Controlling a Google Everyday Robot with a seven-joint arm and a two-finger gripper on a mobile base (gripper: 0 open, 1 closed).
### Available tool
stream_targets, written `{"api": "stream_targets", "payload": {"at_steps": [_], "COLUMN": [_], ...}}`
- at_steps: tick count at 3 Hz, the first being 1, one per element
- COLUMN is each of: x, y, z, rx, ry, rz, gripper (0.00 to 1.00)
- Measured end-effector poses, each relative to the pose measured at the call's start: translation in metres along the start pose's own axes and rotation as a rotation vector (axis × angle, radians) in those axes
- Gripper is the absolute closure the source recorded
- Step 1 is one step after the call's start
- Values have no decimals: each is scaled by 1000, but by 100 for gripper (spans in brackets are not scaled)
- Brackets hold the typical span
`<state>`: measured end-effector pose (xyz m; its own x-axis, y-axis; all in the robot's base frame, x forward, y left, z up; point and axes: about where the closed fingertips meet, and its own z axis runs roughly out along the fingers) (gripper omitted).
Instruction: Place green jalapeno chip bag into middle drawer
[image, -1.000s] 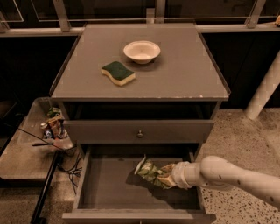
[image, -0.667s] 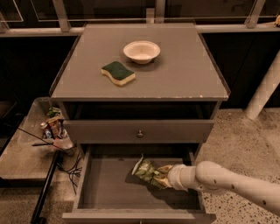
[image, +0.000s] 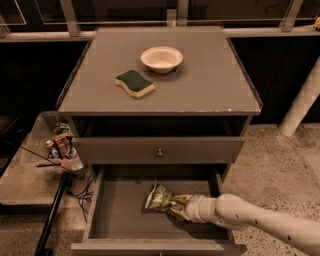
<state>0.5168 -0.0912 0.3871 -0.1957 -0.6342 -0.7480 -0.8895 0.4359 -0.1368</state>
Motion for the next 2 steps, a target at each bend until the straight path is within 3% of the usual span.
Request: {"api": "stream_targets", "payload": {"at_steps": [1, 2], "x": [2, 1], "y": [2, 2], "z": [2, 2], "rx": [-3, -3], "ry": [-1, -1], "rz": [2, 2], "gripper": [82, 57]}}
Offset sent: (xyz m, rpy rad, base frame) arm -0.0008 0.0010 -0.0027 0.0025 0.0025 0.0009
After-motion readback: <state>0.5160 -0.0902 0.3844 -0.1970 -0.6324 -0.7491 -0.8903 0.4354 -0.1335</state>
